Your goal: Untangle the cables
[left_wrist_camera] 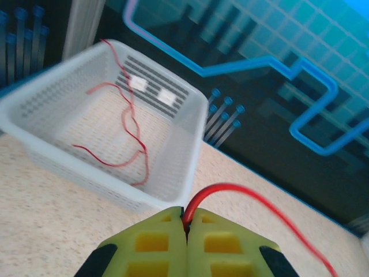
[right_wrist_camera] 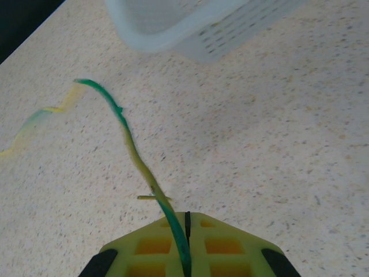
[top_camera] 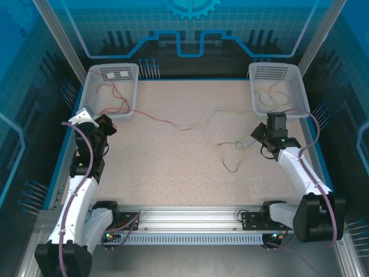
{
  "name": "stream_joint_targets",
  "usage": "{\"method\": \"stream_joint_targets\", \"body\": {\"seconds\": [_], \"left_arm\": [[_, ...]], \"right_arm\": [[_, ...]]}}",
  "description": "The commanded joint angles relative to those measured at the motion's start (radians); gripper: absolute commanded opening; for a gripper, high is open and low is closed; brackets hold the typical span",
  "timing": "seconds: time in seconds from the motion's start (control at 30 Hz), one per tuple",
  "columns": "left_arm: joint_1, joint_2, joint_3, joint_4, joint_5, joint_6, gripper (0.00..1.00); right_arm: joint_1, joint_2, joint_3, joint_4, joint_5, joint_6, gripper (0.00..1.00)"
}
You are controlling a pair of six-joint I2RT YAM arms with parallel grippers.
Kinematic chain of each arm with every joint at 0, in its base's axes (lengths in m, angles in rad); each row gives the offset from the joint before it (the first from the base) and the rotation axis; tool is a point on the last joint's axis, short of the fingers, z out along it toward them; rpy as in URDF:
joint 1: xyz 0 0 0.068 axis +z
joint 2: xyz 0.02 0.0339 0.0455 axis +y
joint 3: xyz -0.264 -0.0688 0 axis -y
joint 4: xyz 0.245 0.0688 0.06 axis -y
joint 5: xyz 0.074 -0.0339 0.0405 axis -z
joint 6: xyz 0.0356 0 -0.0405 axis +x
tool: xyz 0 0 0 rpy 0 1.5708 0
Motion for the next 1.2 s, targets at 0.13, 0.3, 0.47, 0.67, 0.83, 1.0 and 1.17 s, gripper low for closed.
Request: {"method": "stream_joint_targets", "body": {"seconds": [0.13, 0.3, 0.47, 0.67, 0.83, 1.0, 1.17], "left_arm": [[0.031, -0.041, 0.014, -0.082, -0.255, -0.133, 0.00], [0.026, 0.039, 0.042, 0.085, 0.144, -0.052, 0.00], [-0.066, 0.090, 0.136, -0.002, 0.131, 0.030, 0.00], [-0.094, 0.108, 0.189, 0.049, 0.113, 0.086, 0.00], [-0.094, 0.179, 0.319, 0.071, 0.120, 0.144, 0.00], [-0.092, 0.301, 0.488, 0.079, 0.185, 0.191, 0.00], [-0.083, 0.404, 0.629, 0.058, 0.089, 0.284, 0.00]], "right_arm": [[-0.047, -0.034, -0.029, -0.022, 0.017, 0.051, 0.00], [-0.036, -0.041, -0.070, 0.113, -0.135, 0.019, 0.00], [0.009, -0.005, -0.043, 0.134, -0.147, -0.004, 0.00], [0.033, 0.026, -0.029, 0.154, -0.150, 0.007, 0.00], [0.045, 0.026, -0.023, 0.155, -0.136, 0.007, 0.00], [0.050, 0.025, -0.019, 0.154, -0.133, 0.004, 0.00], [0.052, 0.012, -0.030, 0.151, -0.132, 0.000, 0.00]]}}
